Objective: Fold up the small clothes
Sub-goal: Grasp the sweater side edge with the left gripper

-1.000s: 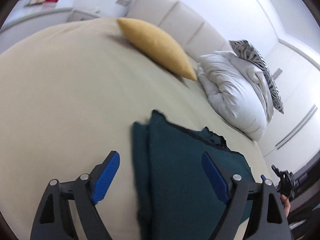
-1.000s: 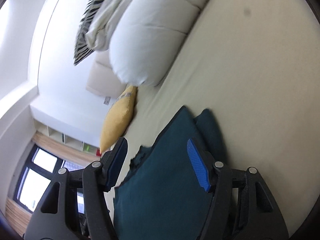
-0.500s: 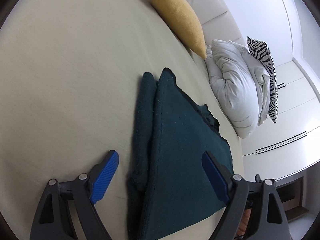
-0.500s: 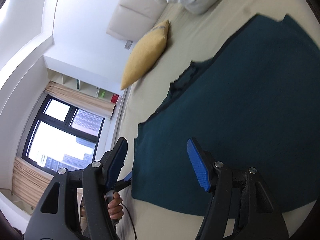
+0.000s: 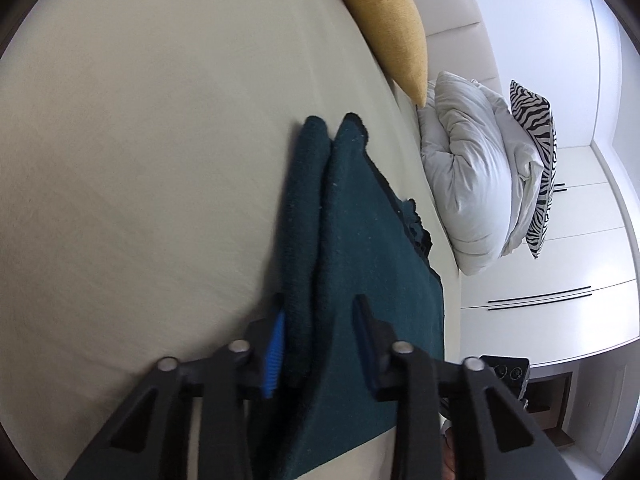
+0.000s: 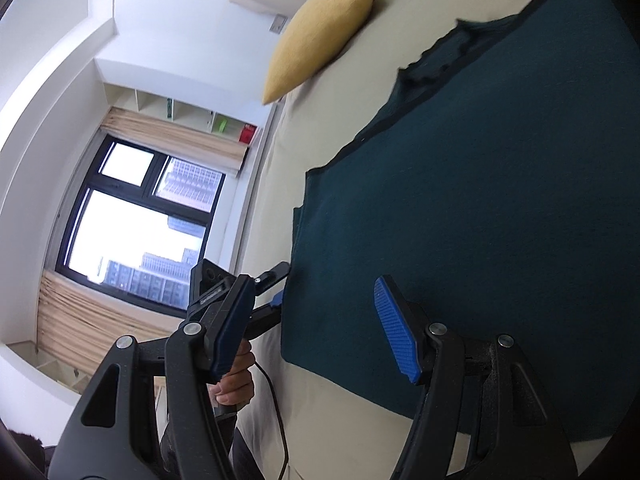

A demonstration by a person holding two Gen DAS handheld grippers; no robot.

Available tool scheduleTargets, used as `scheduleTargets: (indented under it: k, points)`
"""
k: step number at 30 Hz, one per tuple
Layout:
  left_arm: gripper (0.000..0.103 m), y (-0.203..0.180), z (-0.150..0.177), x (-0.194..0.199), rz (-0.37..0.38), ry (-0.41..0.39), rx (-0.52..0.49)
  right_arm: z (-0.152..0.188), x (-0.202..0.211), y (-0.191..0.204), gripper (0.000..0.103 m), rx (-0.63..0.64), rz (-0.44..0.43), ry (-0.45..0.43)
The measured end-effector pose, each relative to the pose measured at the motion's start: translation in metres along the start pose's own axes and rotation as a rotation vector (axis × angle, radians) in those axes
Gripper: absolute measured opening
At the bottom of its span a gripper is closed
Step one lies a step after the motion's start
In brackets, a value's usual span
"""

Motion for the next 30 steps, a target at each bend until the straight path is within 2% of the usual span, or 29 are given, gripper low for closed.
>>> scheduleTargets:
  k: [3,8,12,15,22,26,30]
  points:
    - [0.016,0.002,0.000,0.000,0.001,-0.004,-0.002,-0.002,-0.019,0.008,0.062,0.011,0.002,0.028]
    - [0.014,-0.005,0.000,0.004,0.009,-0.025,-0.019,-0.007,-0.045,0.012,0.062,0.014,0.017,0.059]
    - [0.013,-0.018,0.002,0.007,-0.007,-0.040,-0.078,-0.013,-0.059,-0.005,0.060,-0.023,0.051,0.062]
    - [0.013,-0.030,0.004,0.008,-0.033,-0.050,-0.136,-0.015,-0.058,-0.019,0.060,-0.060,0.017,0.049]
    - [0.012,-0.076,0.013,0.005,-0.054,-0.055,-0.270,-0.023,-0.032,-0.031,0.060,-0.097,-0.018,0.005]
    - [0.011,-0.116,0.022,-0.009,-0.066,-0.036,-0.346,-0.034,0.005,-0.044,0.062,-0.124,-0.030,-0.048]
    - [0.011,-0.167,0.038,-0.044,-0.072,-0.001,-0.415,-0.046,0.048,-0.065,0.062,-0.179,-0.057,-0.110]
Point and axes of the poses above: each gripper's, at about its wrist camera, not at the fingertips, and x roughly against the way its jaws point, y to its left, z to its underside, the point moved 4 cm from there along -x, roughly the way its jaws point, and after that the axes turned 1 degree about z, right-handed, at the moved point
